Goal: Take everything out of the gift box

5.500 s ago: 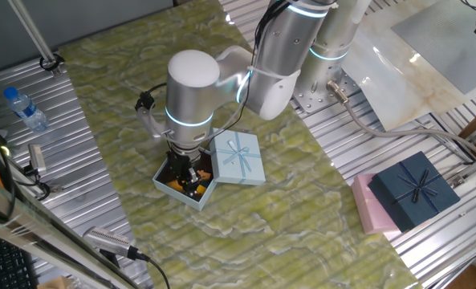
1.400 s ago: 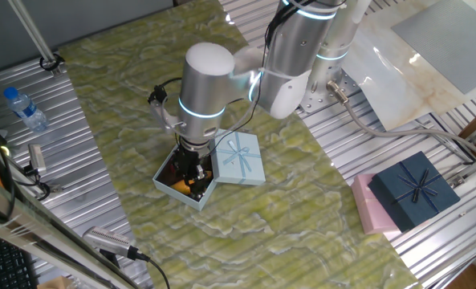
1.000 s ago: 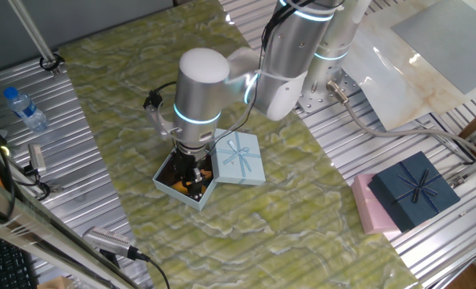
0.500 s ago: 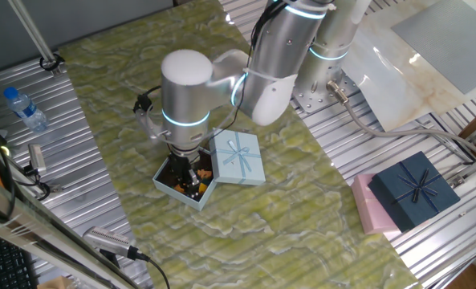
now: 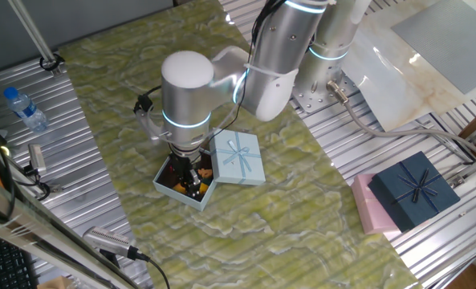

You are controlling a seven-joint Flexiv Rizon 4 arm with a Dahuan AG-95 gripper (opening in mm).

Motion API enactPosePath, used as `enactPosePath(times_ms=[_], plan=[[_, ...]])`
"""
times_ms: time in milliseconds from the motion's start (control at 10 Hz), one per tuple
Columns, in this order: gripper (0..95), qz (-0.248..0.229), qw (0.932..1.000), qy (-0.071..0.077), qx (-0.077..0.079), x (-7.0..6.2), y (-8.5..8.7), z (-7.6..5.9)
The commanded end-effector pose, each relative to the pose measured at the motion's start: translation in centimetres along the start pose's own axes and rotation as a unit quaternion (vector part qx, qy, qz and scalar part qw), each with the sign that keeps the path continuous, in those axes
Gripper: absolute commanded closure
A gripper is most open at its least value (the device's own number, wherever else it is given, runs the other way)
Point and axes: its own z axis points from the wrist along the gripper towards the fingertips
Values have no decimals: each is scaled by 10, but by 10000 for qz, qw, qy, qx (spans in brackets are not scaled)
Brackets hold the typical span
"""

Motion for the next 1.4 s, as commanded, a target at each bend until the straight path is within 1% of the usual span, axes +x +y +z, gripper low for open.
enactPosePath(times_ms=[100,200,700,1100,1400], plan=[[950,-26,10000,-4,49,1,0,-3],[950,-59,10000,1,57,2,-1,-7],[950,-123,9999,16,56,1,-6,-14],[950,-175,9998,39,18,6,-6,-25],[950,-202,9998,8,-31,9,-5,-33]])
